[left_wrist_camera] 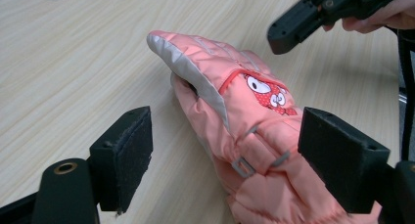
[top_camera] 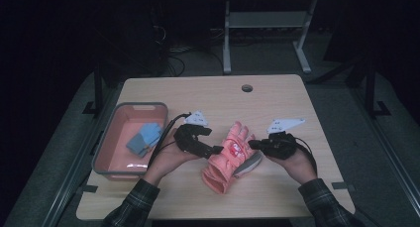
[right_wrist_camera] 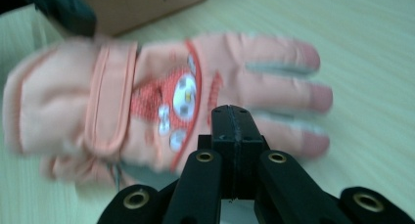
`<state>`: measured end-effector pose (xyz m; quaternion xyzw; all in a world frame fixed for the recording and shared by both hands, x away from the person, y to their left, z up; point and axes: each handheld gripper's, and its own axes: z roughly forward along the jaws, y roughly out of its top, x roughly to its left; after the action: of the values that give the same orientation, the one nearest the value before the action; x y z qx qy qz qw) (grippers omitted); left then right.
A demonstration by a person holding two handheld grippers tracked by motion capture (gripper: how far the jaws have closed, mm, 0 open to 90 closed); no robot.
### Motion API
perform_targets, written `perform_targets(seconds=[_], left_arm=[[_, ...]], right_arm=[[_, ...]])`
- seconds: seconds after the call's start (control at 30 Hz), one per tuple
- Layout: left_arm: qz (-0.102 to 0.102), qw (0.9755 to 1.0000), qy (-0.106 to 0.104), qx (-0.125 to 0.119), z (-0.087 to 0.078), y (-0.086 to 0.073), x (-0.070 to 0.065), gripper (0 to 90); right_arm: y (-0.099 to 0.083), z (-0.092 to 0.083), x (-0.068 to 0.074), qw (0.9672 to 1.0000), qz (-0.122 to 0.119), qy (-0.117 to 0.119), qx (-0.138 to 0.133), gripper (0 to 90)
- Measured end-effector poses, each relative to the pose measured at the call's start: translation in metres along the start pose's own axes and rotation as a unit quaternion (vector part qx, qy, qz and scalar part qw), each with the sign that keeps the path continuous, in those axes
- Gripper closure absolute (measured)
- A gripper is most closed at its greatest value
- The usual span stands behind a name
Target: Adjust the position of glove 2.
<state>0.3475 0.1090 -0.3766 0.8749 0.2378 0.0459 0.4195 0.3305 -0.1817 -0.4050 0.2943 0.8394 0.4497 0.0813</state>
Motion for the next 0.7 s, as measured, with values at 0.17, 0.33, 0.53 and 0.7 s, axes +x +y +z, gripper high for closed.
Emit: perform_targets(seconds=[0.17, 0.33, 0.53, 0.7], left_arm=[[0.001, 1.0, -0.004, 0.006, 0.009, 0.0, 0.005, 18.6], [-0.002, 0.9999, -0.008, 0.009, 0.014, 0.0, 0.007, 18.2], [-0.001, 0.9997, -0.012, 0.02, 0.026, 0.0, 0.009, 17.4], [-0.01, 0.999, -0.027, 0.035, 0.038, -0.004, 0.011, 16.4]], right_arm=[[0.011, 0.016, 0.001, 1.0, -0.002, 0.003, -0.001, 90.0], [0.009, 0.029, 0.001, 0.9999, -0.002, 0.001, 0.014, 90.0], [0.001, 0.041, 0.002, 0.9991, -0.003, 0.002, 0.043, 90.0], [-0.002, 0.045, 0.002, 0.9986, -0.005, 0.006, 0.053, 90.0]])
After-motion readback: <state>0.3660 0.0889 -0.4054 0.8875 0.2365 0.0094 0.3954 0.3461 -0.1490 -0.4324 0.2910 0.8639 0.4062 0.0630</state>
